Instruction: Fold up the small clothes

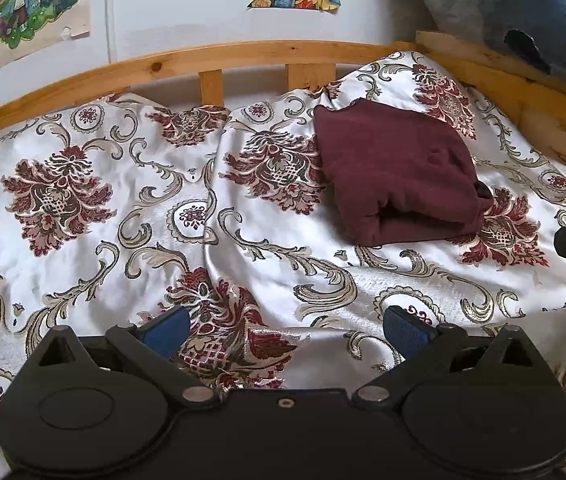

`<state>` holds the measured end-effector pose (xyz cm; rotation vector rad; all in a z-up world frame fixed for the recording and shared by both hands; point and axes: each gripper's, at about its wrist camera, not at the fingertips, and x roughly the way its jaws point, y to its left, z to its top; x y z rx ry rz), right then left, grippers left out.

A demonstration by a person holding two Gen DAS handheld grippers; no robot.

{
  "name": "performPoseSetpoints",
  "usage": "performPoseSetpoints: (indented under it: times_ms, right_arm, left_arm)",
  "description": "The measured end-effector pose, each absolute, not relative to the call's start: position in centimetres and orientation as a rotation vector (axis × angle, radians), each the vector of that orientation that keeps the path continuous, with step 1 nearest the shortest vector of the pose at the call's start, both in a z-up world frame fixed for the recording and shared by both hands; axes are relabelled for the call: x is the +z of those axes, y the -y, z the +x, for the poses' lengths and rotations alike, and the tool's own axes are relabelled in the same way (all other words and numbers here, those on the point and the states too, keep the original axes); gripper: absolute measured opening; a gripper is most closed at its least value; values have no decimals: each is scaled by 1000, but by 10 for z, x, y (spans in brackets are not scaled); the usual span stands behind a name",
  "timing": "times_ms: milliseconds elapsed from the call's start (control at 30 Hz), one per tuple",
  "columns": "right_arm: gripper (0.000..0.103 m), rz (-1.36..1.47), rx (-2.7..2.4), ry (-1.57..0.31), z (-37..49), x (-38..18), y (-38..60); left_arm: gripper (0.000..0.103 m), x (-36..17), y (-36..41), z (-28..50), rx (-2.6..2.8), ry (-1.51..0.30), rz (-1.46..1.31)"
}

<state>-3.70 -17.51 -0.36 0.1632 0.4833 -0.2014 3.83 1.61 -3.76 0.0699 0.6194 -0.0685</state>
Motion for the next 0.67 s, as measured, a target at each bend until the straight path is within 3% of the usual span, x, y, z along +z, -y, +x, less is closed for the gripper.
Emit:
performPoseSetpoints:
  times_ms: [667]
  right_arm:
    - [103,153,-202,-497,-36,-4,173]
  left_arm:
    - [102,-38,-14,40,-90,-640,62]
